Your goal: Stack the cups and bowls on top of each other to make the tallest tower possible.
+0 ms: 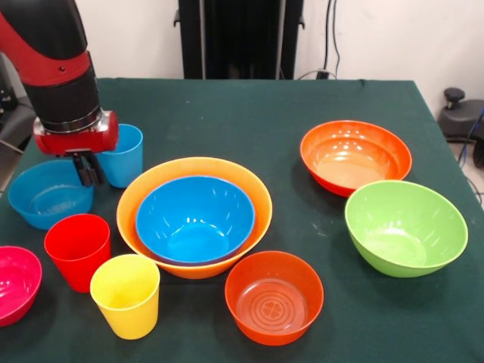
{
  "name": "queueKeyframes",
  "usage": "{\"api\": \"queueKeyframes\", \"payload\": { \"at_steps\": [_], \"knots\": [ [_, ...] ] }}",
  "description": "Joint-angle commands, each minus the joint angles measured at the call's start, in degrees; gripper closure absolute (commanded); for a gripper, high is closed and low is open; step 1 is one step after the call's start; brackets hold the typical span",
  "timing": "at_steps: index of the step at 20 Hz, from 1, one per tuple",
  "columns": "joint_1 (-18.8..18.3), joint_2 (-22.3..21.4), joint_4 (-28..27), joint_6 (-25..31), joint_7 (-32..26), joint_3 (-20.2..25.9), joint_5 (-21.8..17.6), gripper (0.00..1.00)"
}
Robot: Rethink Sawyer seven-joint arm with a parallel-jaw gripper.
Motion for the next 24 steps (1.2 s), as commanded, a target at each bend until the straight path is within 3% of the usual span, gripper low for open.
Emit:
{"api": "queueKeyframes", "payload": {
  "at_steps": [1,11,24],
  "knots": [
    [0.5,0.1,4.1,-0.2,-17.3,2.1,-3.4,1.00],
    [-2.2,-8.8,9.6,5.4,-17.7,6.3,2.6,1.00],
    [-4.0,-12.3,10.6,9.7,-18.1,9.6,5.6,1.00]
  ]
}}
